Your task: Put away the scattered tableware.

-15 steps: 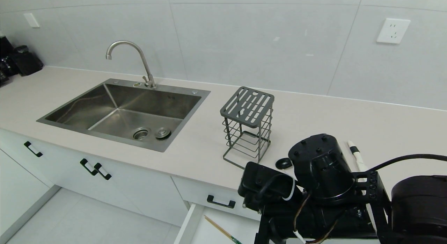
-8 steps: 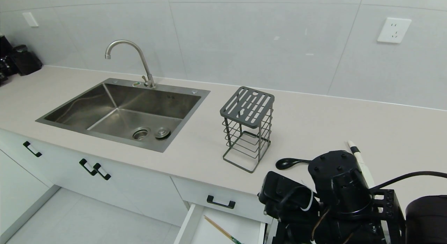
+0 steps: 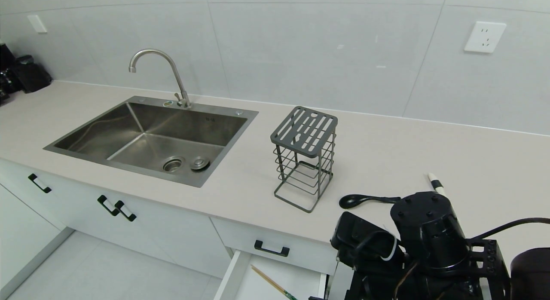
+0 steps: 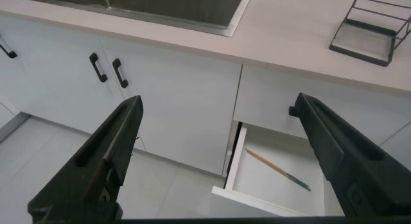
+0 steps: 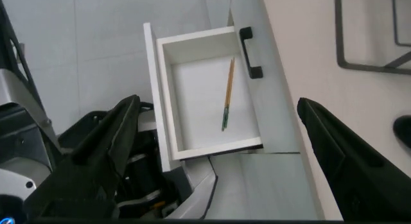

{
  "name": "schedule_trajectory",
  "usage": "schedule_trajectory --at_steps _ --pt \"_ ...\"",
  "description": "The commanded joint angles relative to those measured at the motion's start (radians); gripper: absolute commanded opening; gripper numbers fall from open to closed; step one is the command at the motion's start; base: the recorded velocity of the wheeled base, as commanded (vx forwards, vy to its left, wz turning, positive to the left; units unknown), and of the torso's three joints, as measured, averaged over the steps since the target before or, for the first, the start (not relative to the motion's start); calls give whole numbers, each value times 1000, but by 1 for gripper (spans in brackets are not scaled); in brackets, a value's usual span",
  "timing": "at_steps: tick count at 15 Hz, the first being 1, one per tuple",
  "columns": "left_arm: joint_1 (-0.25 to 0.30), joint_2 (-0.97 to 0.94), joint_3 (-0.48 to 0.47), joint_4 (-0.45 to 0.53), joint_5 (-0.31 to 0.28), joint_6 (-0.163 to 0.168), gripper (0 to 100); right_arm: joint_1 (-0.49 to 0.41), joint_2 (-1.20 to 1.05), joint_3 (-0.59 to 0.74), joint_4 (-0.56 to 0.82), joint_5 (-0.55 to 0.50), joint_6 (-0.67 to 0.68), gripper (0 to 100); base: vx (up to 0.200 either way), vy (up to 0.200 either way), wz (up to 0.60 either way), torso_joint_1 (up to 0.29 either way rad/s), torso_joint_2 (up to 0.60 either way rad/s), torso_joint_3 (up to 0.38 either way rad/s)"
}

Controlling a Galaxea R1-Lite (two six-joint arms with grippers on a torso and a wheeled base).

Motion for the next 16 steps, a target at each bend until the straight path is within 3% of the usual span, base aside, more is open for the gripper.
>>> schedule_trajectory --at_steps 1,8,10,16 --pt "1 0 0 0 0 0 100 -45 -19 22 0 -16 2 100 0 0 0 0 0 0" --pt "1 0 0 0 0 0 100 -267 -39 94 -14 -53 -9 100 0 0 0 0 0 0" --pt "1 0 0 0 0 0 100 -336 -44 98 -15 -43 -72 100 0 0 0 0 0 0" --pt "1 0 0 0 0 0 100 -417 80 12 -57 9 -146 100 0 0 0 0 0 0"
